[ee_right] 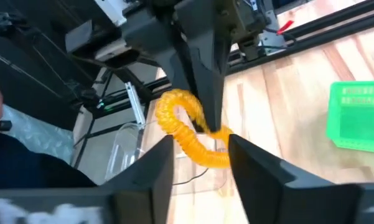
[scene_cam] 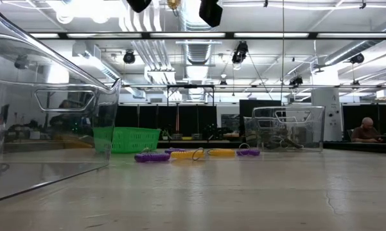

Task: Sort spring keychains
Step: Put the bottom right yellow spring keychain into the bottom transparent bin

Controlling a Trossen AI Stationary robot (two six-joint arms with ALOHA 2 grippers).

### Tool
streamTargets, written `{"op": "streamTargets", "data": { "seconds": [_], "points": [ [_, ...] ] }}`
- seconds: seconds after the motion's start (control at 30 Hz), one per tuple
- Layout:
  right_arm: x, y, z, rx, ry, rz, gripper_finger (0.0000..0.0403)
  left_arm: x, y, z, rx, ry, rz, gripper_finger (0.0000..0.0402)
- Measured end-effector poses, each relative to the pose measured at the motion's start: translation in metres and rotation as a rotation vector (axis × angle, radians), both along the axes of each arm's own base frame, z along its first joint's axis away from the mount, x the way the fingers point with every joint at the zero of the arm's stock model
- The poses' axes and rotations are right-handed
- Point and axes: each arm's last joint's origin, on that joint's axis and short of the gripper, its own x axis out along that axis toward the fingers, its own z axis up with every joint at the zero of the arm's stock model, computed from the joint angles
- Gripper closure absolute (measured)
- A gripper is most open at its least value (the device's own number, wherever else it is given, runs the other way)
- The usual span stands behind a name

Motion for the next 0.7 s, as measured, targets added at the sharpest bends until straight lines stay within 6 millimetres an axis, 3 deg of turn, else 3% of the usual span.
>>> {"op": "streamTargets", "data": {
  "seconds": [0.27,0.47,0.7],
  "points": [
    [-0.001,-0.005,0.000,-0.034,-0.013,0.001,0.0191,-0.021,0.000,0.016,-0.025,0.014,0.020,0.0401],
    [-0.001,-0.008,0.000,-0.068,-0.027,0.011,0.0178,-0.037,0.000,0.029,-0.114,0.051,0.066,0.0401],
    [-0.002,-0.013,-0.001,-0.126,-0.033,-0.005,0.0177,-0.048,-0.004,0.029,-0.296,0.177,0.143,0.0401]
  ]
}}
